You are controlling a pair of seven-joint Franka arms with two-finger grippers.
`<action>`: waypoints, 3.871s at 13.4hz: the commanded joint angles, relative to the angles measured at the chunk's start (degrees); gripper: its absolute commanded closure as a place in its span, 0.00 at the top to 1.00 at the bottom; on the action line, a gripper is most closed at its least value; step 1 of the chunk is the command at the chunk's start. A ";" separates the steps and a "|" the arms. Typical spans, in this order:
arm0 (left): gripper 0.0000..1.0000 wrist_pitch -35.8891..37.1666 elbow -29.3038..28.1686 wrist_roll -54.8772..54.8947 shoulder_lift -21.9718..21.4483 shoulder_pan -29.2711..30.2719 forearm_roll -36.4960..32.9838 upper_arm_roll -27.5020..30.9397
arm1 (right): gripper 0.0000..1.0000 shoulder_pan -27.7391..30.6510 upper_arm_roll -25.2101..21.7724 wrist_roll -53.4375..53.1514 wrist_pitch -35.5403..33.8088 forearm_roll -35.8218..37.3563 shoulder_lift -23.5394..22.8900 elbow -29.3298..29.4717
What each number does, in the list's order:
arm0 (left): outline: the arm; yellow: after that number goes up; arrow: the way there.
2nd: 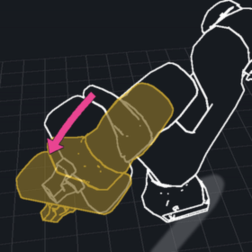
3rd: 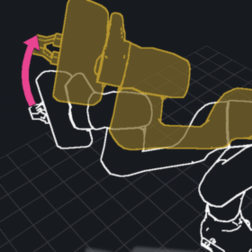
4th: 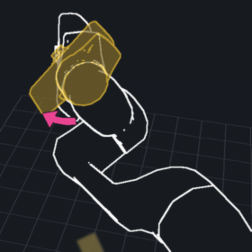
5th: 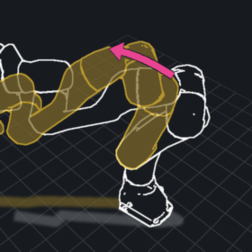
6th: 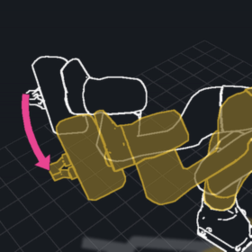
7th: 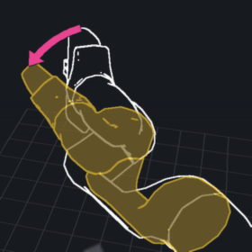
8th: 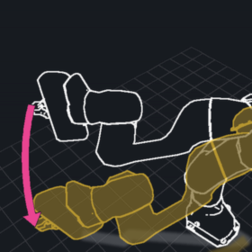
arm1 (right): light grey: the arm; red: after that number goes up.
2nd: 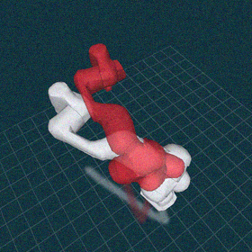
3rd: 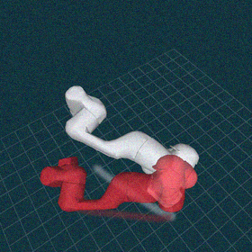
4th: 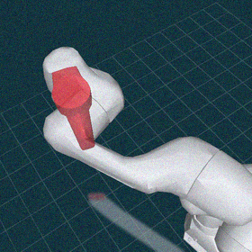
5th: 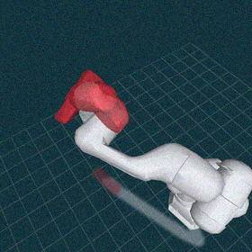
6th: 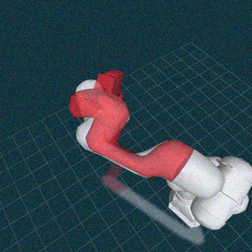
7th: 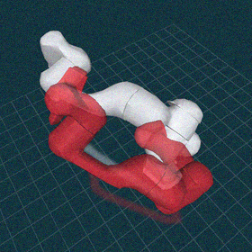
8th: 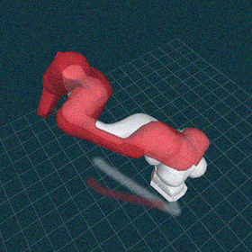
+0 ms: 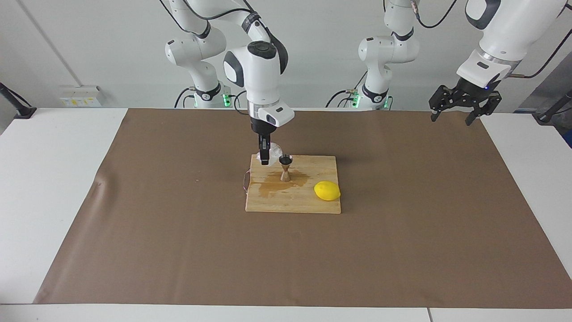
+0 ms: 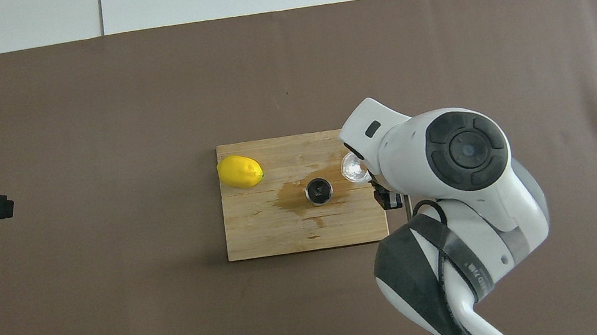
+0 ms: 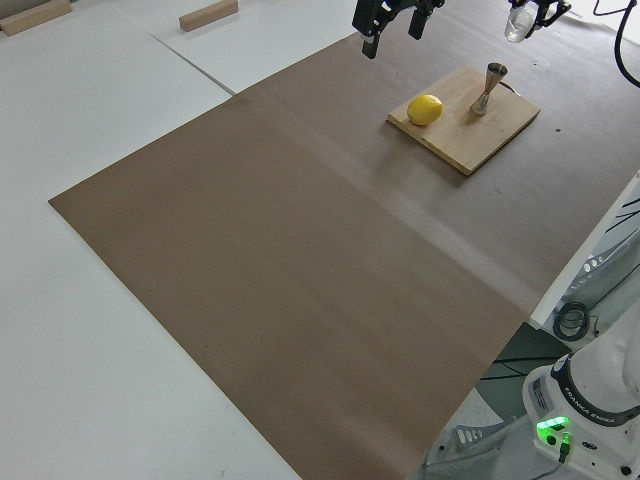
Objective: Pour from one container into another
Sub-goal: 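Turn the white cup upright and carry it back beside the board, then lower the white cup onto the table and open the right gripper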
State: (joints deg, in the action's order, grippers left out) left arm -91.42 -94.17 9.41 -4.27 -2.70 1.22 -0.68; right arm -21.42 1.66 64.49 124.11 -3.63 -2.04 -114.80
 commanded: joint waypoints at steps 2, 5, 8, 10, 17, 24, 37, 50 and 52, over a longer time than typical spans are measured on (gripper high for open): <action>1.00 0.71 1.45 0.52 0.84 -0.47 -0.17 0.33 | 0.31 5.67 0.54 8.09 0.34 -6.38 3.09 -4.99; 1.00 0.89 1.45 0.52 0.84 -0.47 -0.17 0.33 | 0.31 9.89 0.54 15.29 1.05 -12.09 3.62 -8.06; 1.00 1.06 1.36 0.34 0.84 -0.47 -0.17 0.33 | 0.31 14.72 0.54 22.84 1.14 -17.01 3.53 -10.26; 1.00 1.06 1.36 0.34 0.84 -0.47 -0.17 0.33 | 0.31 17.63 0.45 28.12 1.14 -20.18 3.27 -11.58; 1.00 1.06 1.36 0.17 0.93 -0.47 -0.17 0.33 | 0.30 24.23 0.45 42.02 1.31 -31.42 0.11 -15.19; 1.00 1.06 1.36 0.08 0.93 -0.47 -0.17 0.33 | 0.30 26.51 0.45 47.91 4.21 -33.99 -3.32 -16.34; 1.00 0.98 1.36 -0.01 0.93 -0.55 -0.08 0.33 | 0.54 30.47 0.36 55.83 6.58 -36.72 -7.63 -16.34; 1.00 0.89 1.36 -0.01 0.93 -0.47 -0.08 0.33 | 1.00 34.95 0.10 51.09 0.97 -35.66 2.38 -15.72; 1.00 0.98 1.28 -0.01 0.93 -0.55 -0.08 0.33 | 1.00 35.31 0.01 48.03 0.87 -35.49 3.35 -15.46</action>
State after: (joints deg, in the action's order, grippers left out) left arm -91.41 -94.17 9.41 -3.96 -2.70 1.22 -0.68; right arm 12.71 1.28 115.33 126.03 -38.80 -0.12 -130.13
